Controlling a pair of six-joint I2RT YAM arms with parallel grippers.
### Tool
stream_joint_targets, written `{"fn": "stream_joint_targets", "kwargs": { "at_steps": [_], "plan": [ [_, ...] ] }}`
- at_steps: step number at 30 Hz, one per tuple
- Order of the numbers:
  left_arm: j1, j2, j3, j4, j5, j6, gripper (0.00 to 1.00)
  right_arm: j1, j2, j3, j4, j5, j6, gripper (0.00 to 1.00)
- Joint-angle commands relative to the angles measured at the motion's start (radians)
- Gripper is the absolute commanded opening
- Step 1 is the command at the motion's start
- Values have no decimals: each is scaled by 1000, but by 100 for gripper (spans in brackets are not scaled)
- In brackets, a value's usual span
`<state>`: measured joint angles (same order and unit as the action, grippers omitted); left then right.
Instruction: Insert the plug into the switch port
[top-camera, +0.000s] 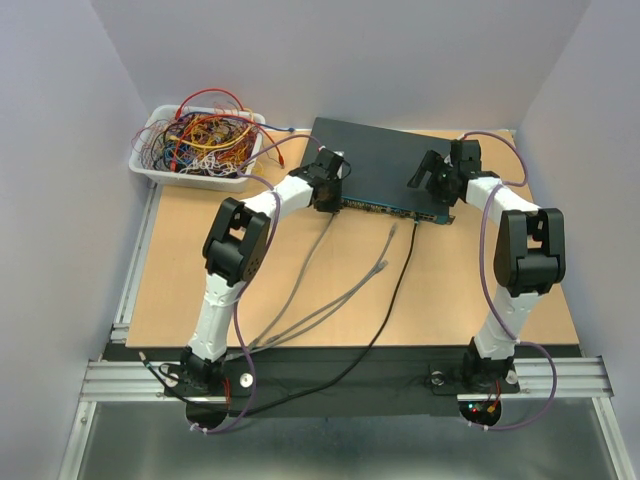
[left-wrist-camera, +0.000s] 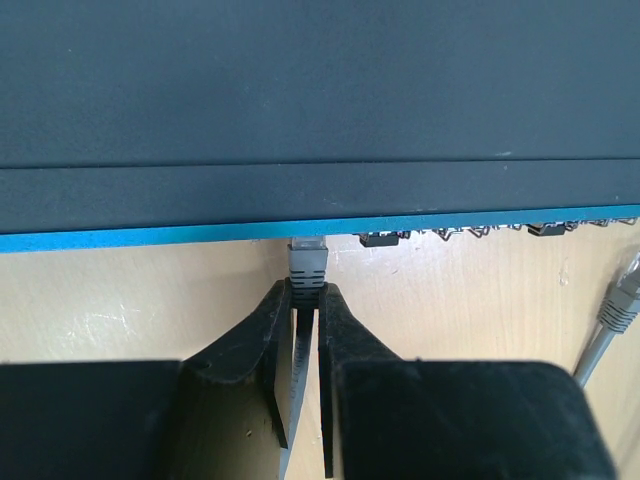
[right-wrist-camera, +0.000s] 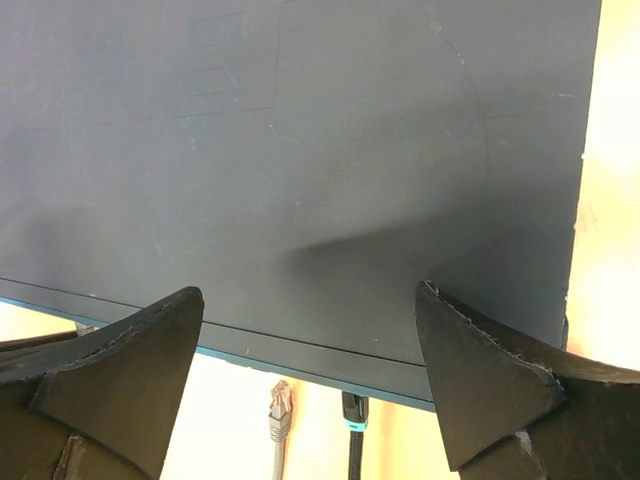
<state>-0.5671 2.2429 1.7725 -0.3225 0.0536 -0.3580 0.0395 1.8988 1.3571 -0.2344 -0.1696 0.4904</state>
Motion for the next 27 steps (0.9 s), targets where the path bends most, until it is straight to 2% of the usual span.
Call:
{"fn": "stream_joint_targets", "kwargs": {
  "at_steps": [1, 18, 27],
  "plan": [
    [-2, -19, 77, 4, -46, -12, 0, -6, -29, -29, 3, -14, 4, 91],
    [7, 61, 130, 20, -123, -6, 0, -4, 2, -42, 10, -22, 5, 90],
    [78, 89, 206, 42, -112, 31, 0, -4, 22, -61, 14, -7, -1, 90]
  ]
}}
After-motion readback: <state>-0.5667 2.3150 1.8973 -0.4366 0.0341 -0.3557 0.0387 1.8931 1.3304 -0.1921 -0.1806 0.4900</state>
